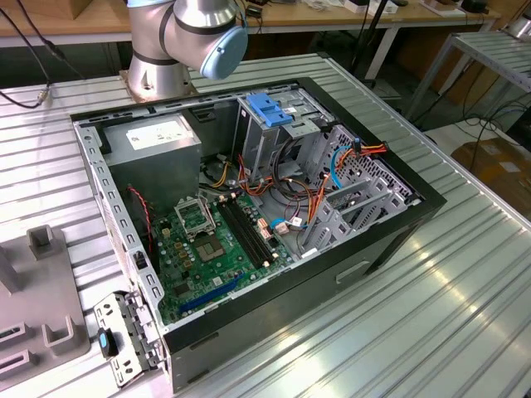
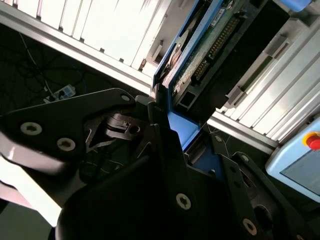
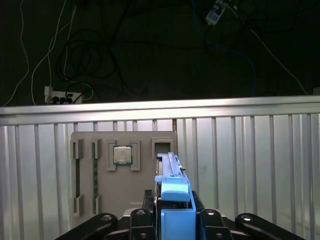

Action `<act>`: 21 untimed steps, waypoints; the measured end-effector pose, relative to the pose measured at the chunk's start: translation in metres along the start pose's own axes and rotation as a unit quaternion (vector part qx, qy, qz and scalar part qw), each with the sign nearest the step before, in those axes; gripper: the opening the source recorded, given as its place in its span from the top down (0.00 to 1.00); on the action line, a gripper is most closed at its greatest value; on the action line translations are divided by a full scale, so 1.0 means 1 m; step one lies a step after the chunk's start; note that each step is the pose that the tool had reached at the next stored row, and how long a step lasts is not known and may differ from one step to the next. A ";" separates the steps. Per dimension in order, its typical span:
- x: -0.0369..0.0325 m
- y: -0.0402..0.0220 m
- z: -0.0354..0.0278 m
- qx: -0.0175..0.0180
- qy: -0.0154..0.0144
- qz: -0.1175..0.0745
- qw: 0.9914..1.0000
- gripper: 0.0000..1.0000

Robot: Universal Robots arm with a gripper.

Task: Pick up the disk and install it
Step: 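Pick up the disk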

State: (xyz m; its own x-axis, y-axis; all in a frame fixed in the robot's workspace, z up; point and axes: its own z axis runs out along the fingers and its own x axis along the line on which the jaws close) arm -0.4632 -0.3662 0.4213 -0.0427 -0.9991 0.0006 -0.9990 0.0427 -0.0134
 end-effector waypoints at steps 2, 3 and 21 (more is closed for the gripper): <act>0.0000 0.0000 -0.0010 0.000 0.000 0.000 1.000 0.63; 0.0000 0.0000 -0.0016 0.000 0.000 0.000 1.000 0.63; 0.0000 -0.0002 -0.0122 0.000 -0.001 0.000 1.000 0.63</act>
State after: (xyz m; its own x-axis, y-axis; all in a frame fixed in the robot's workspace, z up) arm -0.4632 -0.3662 0.4335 -0.0427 -0.9991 -0.0018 -0.9990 0.0427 -0.0131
